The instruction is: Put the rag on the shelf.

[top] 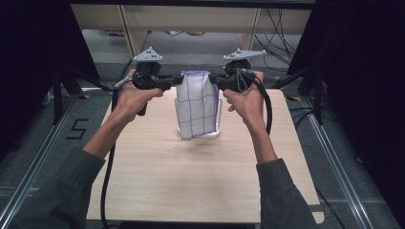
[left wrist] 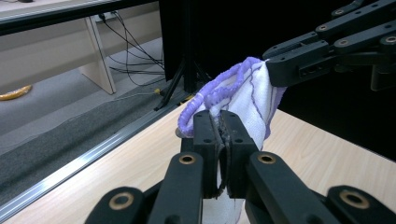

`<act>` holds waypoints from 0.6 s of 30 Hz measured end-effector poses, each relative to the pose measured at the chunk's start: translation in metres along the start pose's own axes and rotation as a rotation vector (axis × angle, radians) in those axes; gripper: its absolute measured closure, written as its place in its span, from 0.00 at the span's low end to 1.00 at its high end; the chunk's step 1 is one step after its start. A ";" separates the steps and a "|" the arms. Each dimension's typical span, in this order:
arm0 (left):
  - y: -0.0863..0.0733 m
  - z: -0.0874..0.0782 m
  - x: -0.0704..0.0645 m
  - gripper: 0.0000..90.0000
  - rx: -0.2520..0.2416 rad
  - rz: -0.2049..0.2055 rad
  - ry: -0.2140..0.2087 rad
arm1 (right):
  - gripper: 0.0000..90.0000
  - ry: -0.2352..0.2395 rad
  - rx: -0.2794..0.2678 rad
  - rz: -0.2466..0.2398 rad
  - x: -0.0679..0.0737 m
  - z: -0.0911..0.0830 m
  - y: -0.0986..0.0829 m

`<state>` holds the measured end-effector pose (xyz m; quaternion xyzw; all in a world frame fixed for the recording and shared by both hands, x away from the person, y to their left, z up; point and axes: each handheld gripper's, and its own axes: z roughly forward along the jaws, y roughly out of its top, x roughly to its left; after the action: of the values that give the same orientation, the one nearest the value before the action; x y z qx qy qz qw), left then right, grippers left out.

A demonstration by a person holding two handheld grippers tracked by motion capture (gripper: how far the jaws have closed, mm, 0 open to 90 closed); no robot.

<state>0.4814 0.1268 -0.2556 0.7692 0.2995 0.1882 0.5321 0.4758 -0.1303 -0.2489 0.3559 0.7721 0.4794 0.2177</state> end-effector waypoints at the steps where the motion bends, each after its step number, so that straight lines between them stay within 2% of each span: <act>1: 0.002 0.000 0.002 0.95 0.001 -0.002 0.004 | 0.93 0.002 -0.002 0.008 0.000 0.000 0.001; 4: 0.007 0.001 0.004 0.95 -0.007 -0.009 0.006 | 0.93 -0.002 -0.011 0.000 -0.003 0.002 0.006; 5: 0.009 0.002 0.006 0.95 -0.006 -0.005 0.011 | 0.93 0.001 -0.013 0.013 -0.003 0.002 0.008; 6: 0.011 0.002 0.006 0.95 -0.011 -0.010 0.012 | 0.93 -0.008 -0.013 -0.007 -0.005 0.002 0.010; 7: 0.012 0.003 0.007 0.95 -0.010 -0.019 0.015 | 0.93 -0.003 -0.012 0.019 -0.005 0.003 0.012; 11: 0.020 0.006 0.013 0.95 -0.012 -0.020 0.034 | 0.92 -0.015 -0.018 0.010 -0.009 0.006 0.019; 16: 0.028 0.014 0.020 0.95 -0.018 -0.031 0.052 | 0.92 -0.017 -0.023 0.032 -0.016 0.012 0.027; 18: 0.030 0.017 0.023 0.95 -0.018 -0.035 0.058 | 0.92 -0.021 -0.023 0.055 -0.018 0.014 0.029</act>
<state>0.5168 0.1222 -0.2342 0.7533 0.3264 0.2040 0.5332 0.5068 -0.1270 -0.2293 0.3796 0.7541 0.4903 0.2166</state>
